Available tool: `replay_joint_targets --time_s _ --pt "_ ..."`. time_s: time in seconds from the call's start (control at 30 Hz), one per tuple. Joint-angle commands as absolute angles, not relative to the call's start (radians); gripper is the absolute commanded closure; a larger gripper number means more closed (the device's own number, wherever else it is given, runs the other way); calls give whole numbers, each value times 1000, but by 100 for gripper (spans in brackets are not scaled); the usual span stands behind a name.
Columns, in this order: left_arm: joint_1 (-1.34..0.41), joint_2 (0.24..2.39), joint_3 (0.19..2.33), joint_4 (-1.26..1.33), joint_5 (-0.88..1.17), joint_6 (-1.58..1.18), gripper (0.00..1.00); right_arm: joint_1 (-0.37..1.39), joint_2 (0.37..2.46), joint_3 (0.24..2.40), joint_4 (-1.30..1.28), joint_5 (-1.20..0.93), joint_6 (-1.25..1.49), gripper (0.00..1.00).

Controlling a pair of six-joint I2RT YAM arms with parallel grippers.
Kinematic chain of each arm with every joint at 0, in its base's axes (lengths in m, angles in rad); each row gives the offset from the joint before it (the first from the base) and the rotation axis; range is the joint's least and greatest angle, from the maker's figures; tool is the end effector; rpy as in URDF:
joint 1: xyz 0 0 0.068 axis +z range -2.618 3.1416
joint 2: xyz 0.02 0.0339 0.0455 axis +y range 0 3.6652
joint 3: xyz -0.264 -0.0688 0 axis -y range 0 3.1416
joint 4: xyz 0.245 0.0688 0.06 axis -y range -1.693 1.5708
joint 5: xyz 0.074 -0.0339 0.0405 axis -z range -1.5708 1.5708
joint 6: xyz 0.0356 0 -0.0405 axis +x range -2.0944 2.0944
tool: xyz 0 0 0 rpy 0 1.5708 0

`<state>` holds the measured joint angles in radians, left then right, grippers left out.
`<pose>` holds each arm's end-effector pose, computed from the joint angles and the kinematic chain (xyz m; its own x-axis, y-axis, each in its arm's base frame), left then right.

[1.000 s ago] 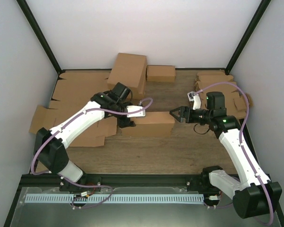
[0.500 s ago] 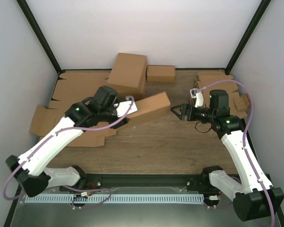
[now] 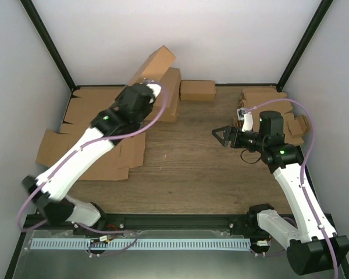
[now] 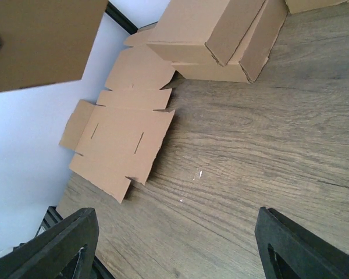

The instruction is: Fold the paper box

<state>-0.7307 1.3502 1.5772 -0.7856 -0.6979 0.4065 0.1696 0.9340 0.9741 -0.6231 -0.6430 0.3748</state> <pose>0.2188 -0.1654 0.4310 -0.3208 0.6943 -0.6442 0.2530 0.7183 0.6481 0.1846 0.0533 0.3391 -0.7350 0.1714 -0.6560 -0.3862 0.6895 0.6128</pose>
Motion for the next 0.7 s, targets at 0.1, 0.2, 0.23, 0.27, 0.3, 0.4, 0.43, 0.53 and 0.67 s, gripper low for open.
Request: replay_joint_targets --time_s 0.1,0.2,0.23,0.27,0.3,0.4,0.43,0.53,0.67 --pt "-707 1699 1744 -572 -1021 577 50 167 903 1005 -612 -620 397 23" --pt "-688 1869 1865 -575 -1034 612 47 167 890 1012 -618 -610 404 24" --pt "-685 1919 1933 -584 -1046 620 47 167 885 1014 -617 -607 408 24" --pt "-684 1966 1981 -588 -1058 630 47 167 879 1014 -616 -606 415 24" --pt "-684 2006 2019 -588 -1066 644 46 167 874 1013 -613 -606 423 24" --pt "-683 2106 2089 -537 -1096 712 46 167 868 1011 -601 -624 441 25" --pt "-682 2132 2099 -509 -1105 737 45 167 869 1013 -600 -630 444 25" --pt "-674 2194 2138 -480 -1123 763 44 167 873 1021 -604 -639 443 25" --pt "-671 2259 2176 -487 -1138 721 42 167 873 1028 -610 -637 436 25"
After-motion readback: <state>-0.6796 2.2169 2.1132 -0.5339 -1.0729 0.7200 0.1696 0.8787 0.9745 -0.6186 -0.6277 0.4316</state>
